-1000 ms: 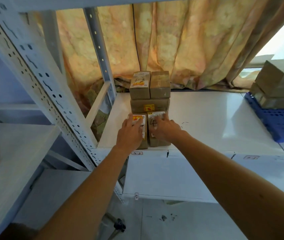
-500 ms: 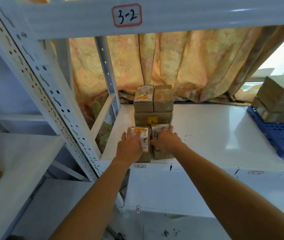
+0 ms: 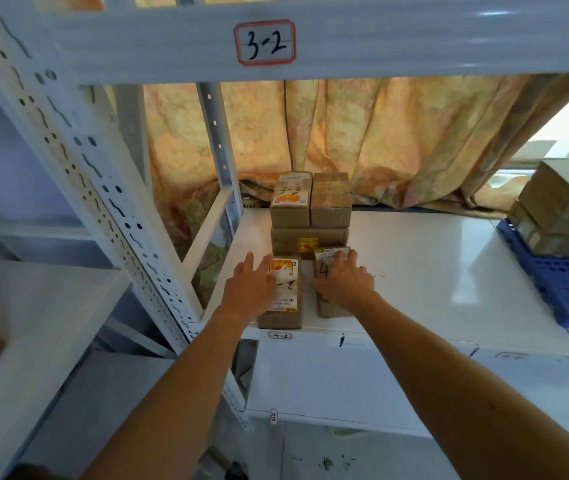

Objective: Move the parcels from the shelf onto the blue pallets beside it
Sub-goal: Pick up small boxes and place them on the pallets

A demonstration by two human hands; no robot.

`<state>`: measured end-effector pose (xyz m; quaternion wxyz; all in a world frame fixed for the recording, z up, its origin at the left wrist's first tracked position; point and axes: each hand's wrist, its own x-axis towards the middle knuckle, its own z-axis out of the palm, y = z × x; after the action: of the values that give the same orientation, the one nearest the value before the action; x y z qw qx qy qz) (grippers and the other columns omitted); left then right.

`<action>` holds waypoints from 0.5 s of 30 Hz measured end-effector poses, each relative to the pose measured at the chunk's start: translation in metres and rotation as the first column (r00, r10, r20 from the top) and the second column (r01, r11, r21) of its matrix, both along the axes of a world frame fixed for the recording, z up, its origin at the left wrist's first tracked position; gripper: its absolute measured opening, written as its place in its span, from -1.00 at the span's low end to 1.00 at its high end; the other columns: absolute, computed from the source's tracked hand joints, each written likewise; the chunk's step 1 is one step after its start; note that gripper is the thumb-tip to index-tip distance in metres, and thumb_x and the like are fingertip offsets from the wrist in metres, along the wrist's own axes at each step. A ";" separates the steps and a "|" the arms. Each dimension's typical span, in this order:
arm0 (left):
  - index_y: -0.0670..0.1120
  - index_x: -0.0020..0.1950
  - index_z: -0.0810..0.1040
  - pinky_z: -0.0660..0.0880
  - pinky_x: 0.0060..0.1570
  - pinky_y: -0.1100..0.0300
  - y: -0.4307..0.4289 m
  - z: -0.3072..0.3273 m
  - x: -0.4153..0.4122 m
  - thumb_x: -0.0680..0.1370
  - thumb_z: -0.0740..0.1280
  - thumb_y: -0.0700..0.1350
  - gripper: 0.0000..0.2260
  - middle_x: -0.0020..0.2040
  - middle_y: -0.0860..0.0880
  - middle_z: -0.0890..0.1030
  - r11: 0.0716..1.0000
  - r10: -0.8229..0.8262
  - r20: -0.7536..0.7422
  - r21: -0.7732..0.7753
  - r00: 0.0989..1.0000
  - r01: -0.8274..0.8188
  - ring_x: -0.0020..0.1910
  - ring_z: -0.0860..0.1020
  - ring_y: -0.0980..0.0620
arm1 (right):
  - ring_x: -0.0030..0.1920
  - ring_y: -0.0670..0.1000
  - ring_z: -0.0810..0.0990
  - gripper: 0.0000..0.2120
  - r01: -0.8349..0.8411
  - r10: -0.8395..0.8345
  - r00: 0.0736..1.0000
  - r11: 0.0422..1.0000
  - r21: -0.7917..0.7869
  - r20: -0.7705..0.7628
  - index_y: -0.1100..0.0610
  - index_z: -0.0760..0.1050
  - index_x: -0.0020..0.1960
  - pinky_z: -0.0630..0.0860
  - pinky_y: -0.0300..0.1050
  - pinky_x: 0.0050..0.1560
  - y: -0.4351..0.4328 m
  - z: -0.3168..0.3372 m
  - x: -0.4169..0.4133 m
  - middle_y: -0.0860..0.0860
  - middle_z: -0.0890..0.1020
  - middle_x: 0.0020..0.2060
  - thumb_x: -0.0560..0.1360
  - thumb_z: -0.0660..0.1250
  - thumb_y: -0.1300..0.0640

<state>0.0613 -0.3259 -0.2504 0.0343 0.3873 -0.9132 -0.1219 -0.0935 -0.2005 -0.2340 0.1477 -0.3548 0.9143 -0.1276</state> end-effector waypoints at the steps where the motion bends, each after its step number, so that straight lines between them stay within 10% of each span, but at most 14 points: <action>1: 0.08 0.63 0.10 0.20 0.49 -0.19 0.000 0.000 0.001 0.71 -0.01 0.14 -0.51 0.64 -0.16 0.08 1.000 0.003 -0.003 0.015 1.000 -0.003 0.58 0.13 -0.25 | 0.40 0.34 0.34 -0.13 -0.009 0.009 1.000 1.000 -0.011 -0.019 0.16 0.05 0.57 0.37 0.18 0.32 0.002 0.000 -0.001 0.19 0.10 0.54 0.49 0.28 -0.32; 15: 0.11 0.57 0.14 0.38 0.31 -0.19 0.035 -0.011 -0.016 0.55 0.21 0.37 -0.32 0.65 -0.11 -0.15 0.988 0.072 -0.093 0.142 0.993 -0.058 0.46 0.29 -0.39 | 0.17 0.31 0.51 -0.34 -0.055 0.044 0.965 0.998 -0.037 -0.259 0.00 0.30 0.44 0.45 0.10 0.05 0.041 0.022 -0.028 0.11 0.30 0.38 0.46 0.25 -0.31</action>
<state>0.0454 -0.2910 -0.2611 0.0558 0.4121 -0.8865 -0.2029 -0.1217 -0.1592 -0.2122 0.0228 -0.3942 0.9137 -0.0966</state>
